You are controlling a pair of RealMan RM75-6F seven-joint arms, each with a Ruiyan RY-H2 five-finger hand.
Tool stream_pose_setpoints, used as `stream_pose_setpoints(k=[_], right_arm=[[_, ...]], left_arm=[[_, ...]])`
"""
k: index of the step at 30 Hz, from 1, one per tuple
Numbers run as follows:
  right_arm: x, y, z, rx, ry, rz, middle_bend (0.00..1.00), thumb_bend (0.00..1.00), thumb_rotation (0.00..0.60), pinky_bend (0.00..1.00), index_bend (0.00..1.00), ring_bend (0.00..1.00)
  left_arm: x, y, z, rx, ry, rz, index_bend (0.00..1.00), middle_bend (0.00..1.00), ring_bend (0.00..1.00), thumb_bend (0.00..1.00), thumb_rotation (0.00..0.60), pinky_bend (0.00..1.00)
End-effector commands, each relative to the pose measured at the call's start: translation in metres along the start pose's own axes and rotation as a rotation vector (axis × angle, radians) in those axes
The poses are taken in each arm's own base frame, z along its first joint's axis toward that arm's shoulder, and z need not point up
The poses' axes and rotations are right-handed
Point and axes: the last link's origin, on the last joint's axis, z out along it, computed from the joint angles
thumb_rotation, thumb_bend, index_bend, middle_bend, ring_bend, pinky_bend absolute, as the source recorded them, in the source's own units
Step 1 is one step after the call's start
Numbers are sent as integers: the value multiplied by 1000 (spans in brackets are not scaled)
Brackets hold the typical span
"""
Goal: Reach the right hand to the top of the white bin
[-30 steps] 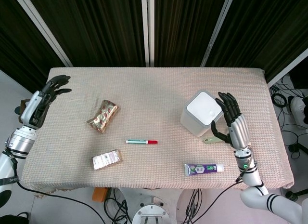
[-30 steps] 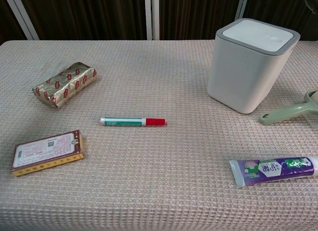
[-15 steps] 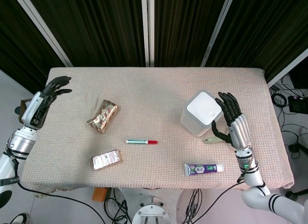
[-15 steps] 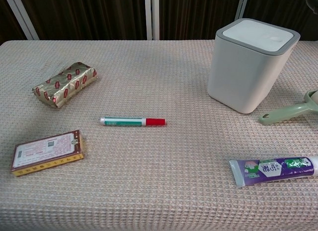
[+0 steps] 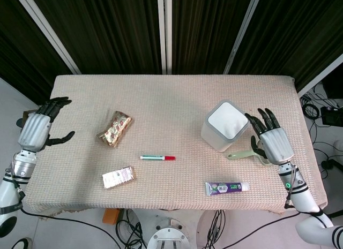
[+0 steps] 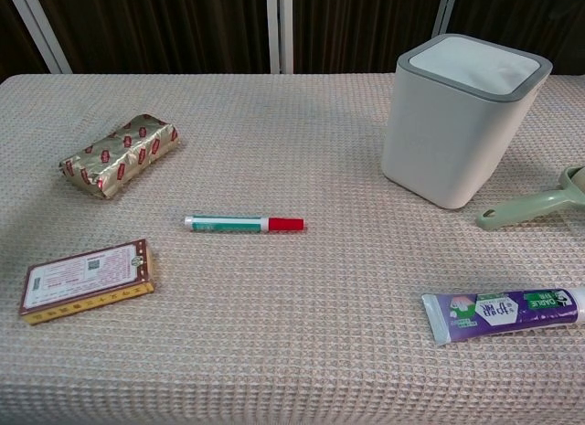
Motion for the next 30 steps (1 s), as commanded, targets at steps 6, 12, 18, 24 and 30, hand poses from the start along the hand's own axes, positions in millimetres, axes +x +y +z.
stream_pose_setpoints(k=[6,12,18,24,30], right_arm=[[-13,11,-12,-22,-74,13,225,689,453,0,0,0],[-15,5,-8,8,-61,34,131,707,451,0,0,0],[-20,1,-5,16,-94,47,101,705,452,0,0,0],[-24,-2,-4,22,-130,68,155,722,453,0,0,0],[-19,-5,-1,29,-128,95,243,722,452,0,0,0]], left_arm=[[-45,-38,-45,93,-54,170,172,124,100,234,600,199],[-45,-42,-47,100,-52,151,172,124,100,236,600,199],[-46,-43,-47,101,-57,146,171,124,100,236,596,199],[-46,-44,-48,106,-63,138,171,124,100,237,583,199],[-45,-45,-47,105,-63,138,171,124,100,237,572,199]])
